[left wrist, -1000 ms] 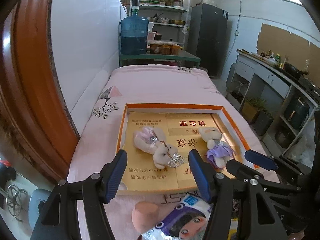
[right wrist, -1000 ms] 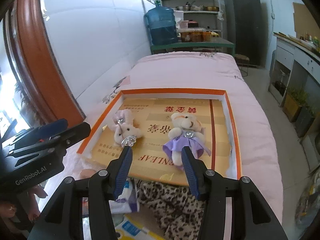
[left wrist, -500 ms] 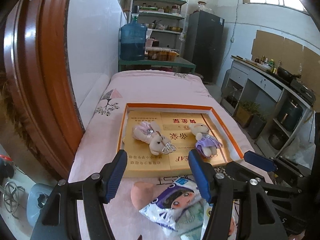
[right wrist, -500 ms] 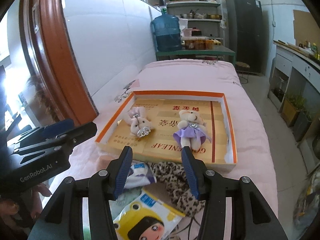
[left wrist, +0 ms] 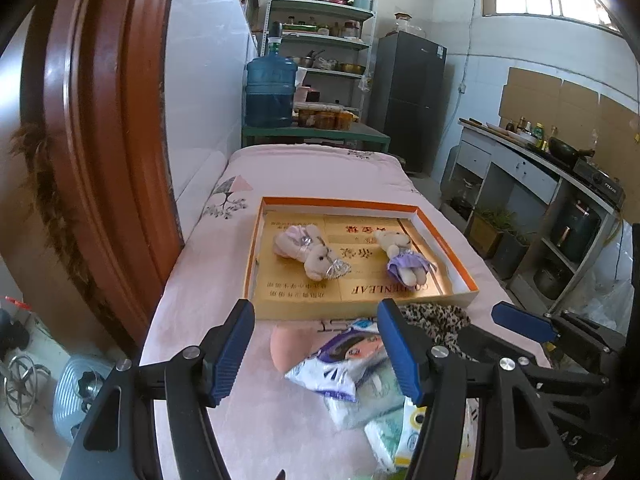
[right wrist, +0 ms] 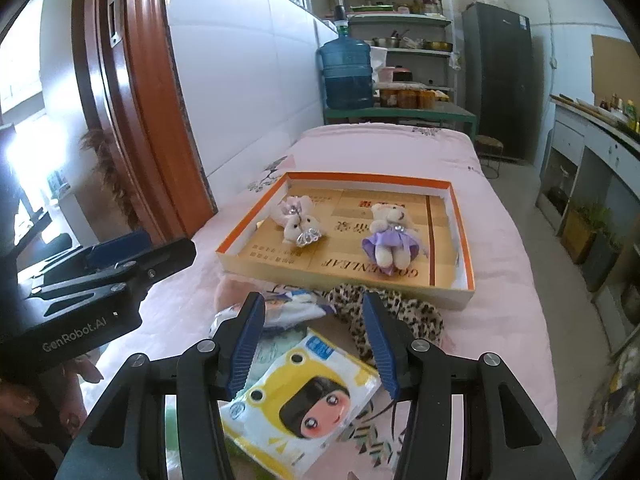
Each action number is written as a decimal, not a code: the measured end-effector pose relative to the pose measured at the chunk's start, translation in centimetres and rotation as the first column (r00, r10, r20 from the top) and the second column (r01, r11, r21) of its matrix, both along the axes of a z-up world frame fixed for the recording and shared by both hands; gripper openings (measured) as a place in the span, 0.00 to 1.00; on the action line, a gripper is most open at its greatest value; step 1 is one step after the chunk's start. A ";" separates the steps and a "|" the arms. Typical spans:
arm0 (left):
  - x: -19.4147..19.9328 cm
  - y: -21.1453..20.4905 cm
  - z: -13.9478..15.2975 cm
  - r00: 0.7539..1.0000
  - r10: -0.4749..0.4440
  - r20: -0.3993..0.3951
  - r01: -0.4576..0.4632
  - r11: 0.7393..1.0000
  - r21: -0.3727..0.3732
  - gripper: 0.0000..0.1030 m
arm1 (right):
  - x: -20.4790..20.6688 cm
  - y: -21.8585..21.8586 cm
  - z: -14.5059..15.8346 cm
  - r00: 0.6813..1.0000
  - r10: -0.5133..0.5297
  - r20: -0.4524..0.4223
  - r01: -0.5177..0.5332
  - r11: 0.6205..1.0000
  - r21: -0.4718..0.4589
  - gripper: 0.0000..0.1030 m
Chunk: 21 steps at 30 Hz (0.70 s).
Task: Organize soft objects
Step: 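Withdraw both tools from the box toward the remaining soft items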
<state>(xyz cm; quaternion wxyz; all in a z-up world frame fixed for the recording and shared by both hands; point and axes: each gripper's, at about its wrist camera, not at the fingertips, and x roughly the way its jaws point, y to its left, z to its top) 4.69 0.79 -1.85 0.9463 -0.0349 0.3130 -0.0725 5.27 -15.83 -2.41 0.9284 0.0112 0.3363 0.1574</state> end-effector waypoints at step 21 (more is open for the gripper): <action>-4.9 1.0 -4.0 1.000 0.007 -0.016 -0.007 1.000 0.003 0.61 | -6.1 0.2 -3.5 0.999 0.045 -0.029 -0.045 0.999 0.005 0.51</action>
